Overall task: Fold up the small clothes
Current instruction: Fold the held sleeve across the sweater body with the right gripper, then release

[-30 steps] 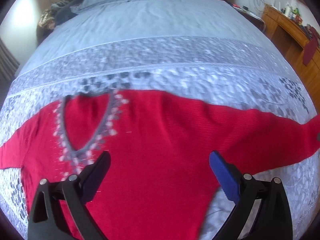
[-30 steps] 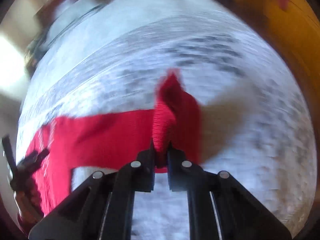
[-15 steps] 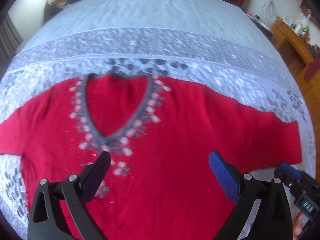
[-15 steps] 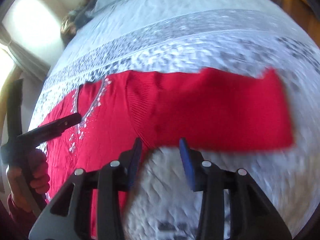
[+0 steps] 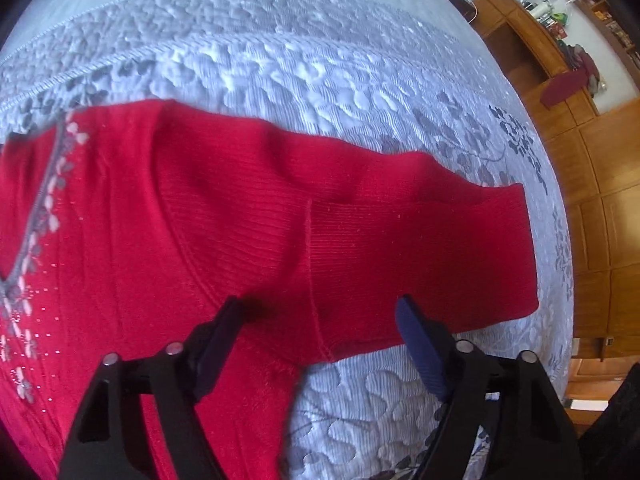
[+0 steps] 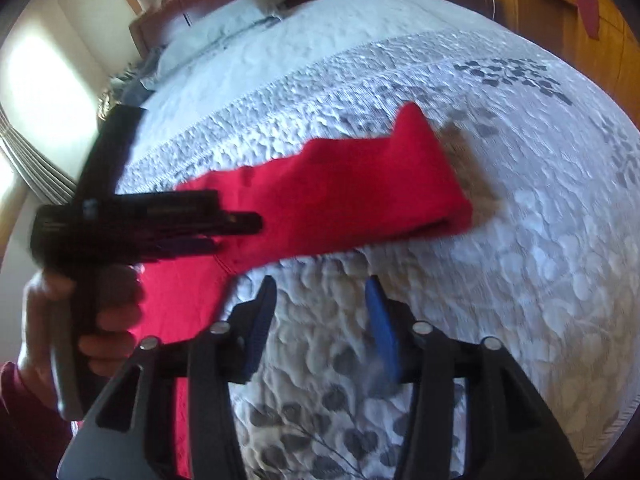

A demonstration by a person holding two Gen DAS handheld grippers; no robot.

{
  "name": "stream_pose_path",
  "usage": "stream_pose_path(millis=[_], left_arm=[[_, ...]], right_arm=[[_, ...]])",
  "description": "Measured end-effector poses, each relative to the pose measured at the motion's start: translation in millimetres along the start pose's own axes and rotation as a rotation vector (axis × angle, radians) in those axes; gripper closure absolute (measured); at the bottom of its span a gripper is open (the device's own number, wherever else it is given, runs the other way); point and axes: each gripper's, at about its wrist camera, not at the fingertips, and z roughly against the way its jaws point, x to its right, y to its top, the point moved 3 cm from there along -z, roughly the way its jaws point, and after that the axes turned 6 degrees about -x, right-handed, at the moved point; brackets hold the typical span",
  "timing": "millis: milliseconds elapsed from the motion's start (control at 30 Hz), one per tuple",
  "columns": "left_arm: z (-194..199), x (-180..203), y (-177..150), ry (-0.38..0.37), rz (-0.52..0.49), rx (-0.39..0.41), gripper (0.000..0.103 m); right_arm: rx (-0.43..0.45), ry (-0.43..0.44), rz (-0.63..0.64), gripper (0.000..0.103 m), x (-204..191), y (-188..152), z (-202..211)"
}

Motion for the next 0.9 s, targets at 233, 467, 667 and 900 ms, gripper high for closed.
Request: stream_pose_path(millis=[233,467,667,900], left_arm=[[-7.0,22.7,12.6,-0.076,-0.033,0.01,0.036],[-5.6,15.5,17.5,-0.069,0.005,0.02,0.088],[36.9,6.0,14.1,-0.066,0.029,0.142,0.096],[129.9,-55.8,9.4,-0.029,0.062,0.293,0.096]], right_arm=[[-0.012,-0.043,-0.019,0.055,13.6,2.9,-9.4],[-0.012,-0.053,-0.028,0.055,17.2,-1.0,-10.3],[-0.007,-0.061,-0.02,0.054,13.1,-0.8,-9.8],[-0.009,-0.061,0.021,0.054,-3.5,-3.8,-11.2]])
